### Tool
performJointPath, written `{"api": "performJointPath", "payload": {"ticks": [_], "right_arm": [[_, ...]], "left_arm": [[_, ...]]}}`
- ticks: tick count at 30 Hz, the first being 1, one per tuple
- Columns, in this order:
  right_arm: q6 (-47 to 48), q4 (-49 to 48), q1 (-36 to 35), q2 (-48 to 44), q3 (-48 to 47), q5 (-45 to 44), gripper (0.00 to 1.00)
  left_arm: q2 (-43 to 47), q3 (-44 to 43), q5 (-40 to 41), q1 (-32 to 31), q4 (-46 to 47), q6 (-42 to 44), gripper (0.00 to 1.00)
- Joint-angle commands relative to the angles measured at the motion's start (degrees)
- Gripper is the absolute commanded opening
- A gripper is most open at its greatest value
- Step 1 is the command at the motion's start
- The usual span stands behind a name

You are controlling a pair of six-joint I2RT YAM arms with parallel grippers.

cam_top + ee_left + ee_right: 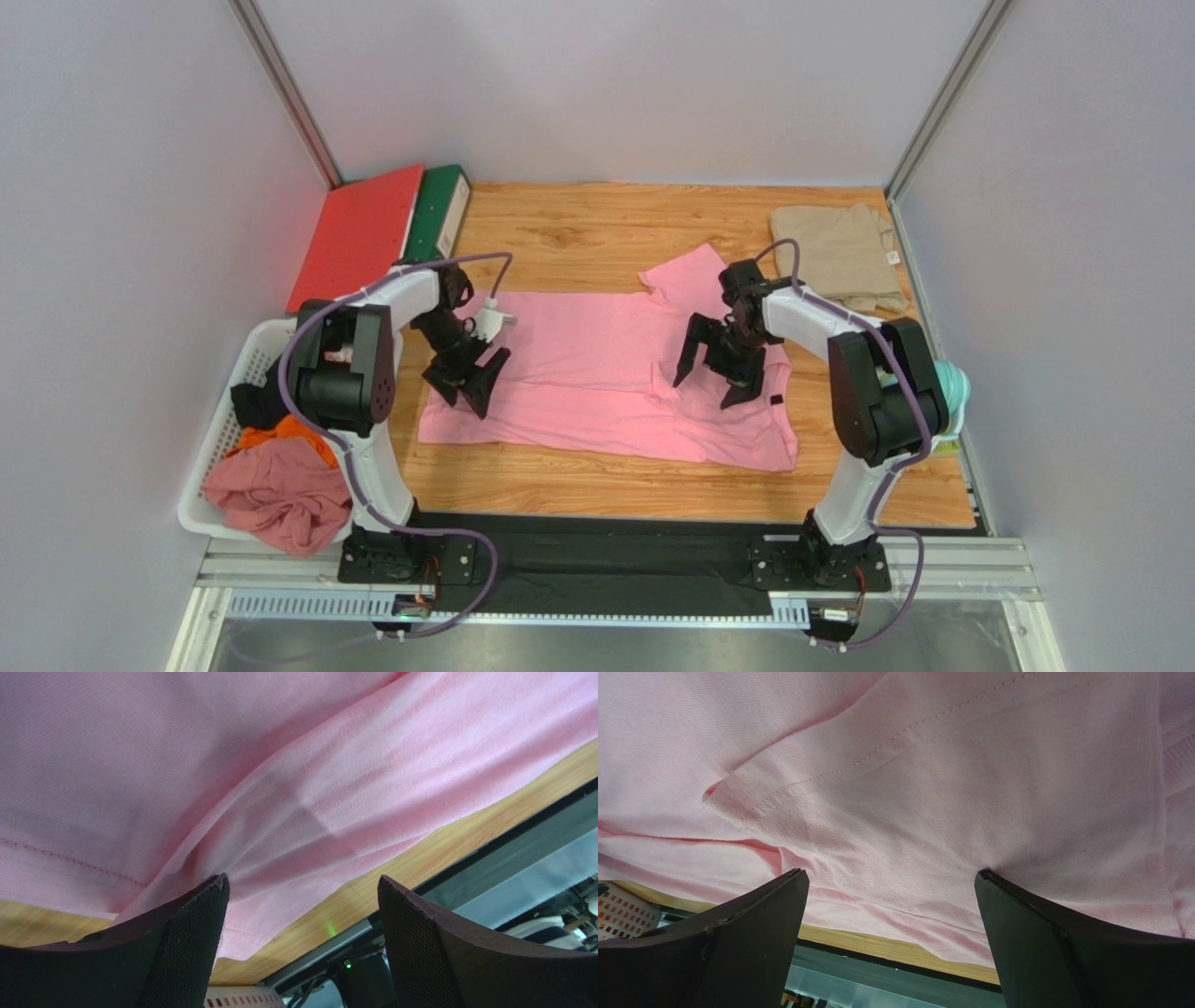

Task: Fold and stack the t-shirts
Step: Grap the side of the flattened tshirt furthest away from the robot with both arms

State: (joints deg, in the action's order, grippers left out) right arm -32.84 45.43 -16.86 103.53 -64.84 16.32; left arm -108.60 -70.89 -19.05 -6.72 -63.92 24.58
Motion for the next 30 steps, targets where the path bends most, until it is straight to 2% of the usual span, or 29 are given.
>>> {"api": "performJointPath", "payload": {"ticks": [1, 4, 7, 10, 11, 13, 14, 16, 17, 19, 21, 24, 30], "right_arm": [[0.93, -4.91, -0.36, 4.66, 3.32, -2.07, 1.0], [1.81, -3.07, 0.16, 5.29, 1.48, -2.25, 1.0], [2.86, 1.31, 0.6, 1.95, -2.82, -3.91, 1.0], [4.27, 7.73, 1.83, 0.54, -15.1, -5.76, 1.0], [4.62, 9.22, 2.53, 1.49, -22.19, -6.38, 1.0], [5.68, 12.39, 3.33, 5.34, -30.48, -8.22, 1.0], [6.9, 13.62, 4.02, 7.29, -39.4, -8.75, 1.0], [8.22, 16.87, 4.64, 14.46, -47.97, -10.07, 1.0], [9.19, 19.23, 5.08, 17.12, -56.63, -10.42, 1.0], [10.07, 21.18, 5.87, 24.31, -63.97, -10.08, 1.0], [10.95, 21.72, 6.05, 27.77, -69.6, -9.55, 1.0], [11.57, 18.65, 6.4, 30.5, -69.2, -9.46, 1.0], [13.32, 8.89, 6.67, 30.42, -64.54, -11.13, 1.0]], "left_arm": [[2.5, -2.41, 1.03, 0.39, 2.49, 0.65, 0.84], [6.81, -4.33, -1.77, 0.57, -0.4, 0.82, 0.84], [11.29, -8.88, -6.26, 1.09, -3.05, 0.03, 0.85], [11.31, -17.13, -10.12, 1.18, -8.13, -1.37, 0.85], [10.78, -19.26, -10.83, 1.18, -8.32, -1.9, 0.85], [9.46, -23.31, -10.22, 1.27, -5.45, -4.36, 0.85], [8.67, -24.02, -8.57, 1.27, -3.77, -4.8, 0.85], [4.9, -26.57, -5.84, 1.27, 0.96, -6.21, 0.85], [0.36, -28.06, -3.82, 1.27, 1.16, -6.47, 0.85], [-5.19, -35.87, -2.84, 1.36, -1.8, -6.56, 0.84], [-12.41, -43.32, -1.78, 1.71, -3.75, -7.0, 0.83], [-17.43, -49.14, -1.52, 2.59, -3.5, -9.02, 0.83], [-19.9, -51.8, 2.44, 3.12, 3.18, -10.6, 0.83]]}}
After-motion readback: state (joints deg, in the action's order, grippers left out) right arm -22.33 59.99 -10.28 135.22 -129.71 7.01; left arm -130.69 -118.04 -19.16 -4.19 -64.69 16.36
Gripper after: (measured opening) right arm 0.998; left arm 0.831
